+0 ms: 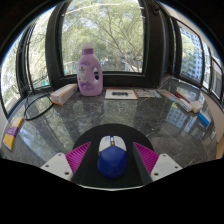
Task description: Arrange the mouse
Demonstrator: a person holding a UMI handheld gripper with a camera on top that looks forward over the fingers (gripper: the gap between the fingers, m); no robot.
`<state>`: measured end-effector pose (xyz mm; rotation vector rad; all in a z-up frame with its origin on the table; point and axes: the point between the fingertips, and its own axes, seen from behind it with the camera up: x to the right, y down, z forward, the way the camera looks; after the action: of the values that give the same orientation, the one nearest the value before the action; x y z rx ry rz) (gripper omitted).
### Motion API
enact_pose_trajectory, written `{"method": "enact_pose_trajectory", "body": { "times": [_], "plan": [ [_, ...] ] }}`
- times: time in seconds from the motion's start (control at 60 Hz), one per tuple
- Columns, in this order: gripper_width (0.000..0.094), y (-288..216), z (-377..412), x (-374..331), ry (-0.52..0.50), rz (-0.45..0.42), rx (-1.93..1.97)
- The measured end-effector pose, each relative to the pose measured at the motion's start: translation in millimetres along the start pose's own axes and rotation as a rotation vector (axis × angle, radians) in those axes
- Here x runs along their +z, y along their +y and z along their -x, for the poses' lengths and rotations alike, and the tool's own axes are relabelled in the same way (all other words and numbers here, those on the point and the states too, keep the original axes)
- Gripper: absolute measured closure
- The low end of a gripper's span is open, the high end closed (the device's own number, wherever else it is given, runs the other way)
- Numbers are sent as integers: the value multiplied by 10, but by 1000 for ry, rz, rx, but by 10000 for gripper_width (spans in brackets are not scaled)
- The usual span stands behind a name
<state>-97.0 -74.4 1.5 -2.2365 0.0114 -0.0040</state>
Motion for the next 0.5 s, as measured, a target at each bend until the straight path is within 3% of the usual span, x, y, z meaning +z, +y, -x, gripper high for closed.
{"method": "enact_pose_trajectory", "body": {
  "times": [0.017, 0.283, 0.5],
  "plan": [
    [62, -24, 5, -34, 0, -8, 0],
    [79, -409, -21, -999, 78, -129, -8],
    [83, -393, 131, -1932, 119, -198, -11]
  ]
}}
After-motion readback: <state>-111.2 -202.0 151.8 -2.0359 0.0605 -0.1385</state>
